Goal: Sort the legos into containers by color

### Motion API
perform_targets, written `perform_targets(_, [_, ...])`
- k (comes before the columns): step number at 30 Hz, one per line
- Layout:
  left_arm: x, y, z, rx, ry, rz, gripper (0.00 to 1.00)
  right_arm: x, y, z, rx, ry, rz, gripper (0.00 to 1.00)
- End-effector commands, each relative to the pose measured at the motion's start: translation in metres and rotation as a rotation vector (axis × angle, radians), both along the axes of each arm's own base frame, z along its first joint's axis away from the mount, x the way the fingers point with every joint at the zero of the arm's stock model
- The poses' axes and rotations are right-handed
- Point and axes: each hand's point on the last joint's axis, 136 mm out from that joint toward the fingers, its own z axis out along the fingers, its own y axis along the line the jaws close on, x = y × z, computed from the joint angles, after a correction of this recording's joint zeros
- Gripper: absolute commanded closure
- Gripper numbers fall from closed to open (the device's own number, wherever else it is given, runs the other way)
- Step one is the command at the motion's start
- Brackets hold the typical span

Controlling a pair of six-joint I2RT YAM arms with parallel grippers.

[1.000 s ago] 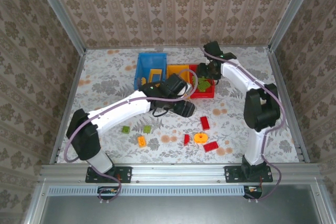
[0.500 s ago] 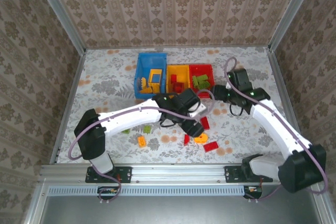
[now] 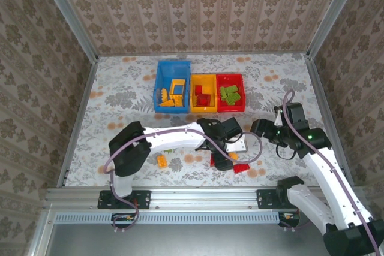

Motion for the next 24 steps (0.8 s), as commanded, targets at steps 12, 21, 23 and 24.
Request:
perform_targets(12, [-0.001, -0.018, -0.041, 0.041, 0.004, -0.065, 0.44, -0.044, 0.04, -0.019, 0.285, 0.226, 0.059, 0.3])
perform_targets(21, [0.001, -0.019, -0.034, 0.005, -0.029, -0.039, 0.71, -0.05, 0.04, -0.015, 0.333, 0.243, 0.041, 0.36])
perform_targets(23, [0.006, -0.017, -0.025, -0.012, -0.065, -0.017, 0.72, -0.042, 0.038, -0.005, 0.335, 0.2, 0.036, 0.36])
perform_targets(24, [0.01, -0.016, -0.017, -0.024, -0.089, -0.002, 0.73, -0.036, 0.037, 0.002, 0.336, 0.167, 0.035, 0.36])
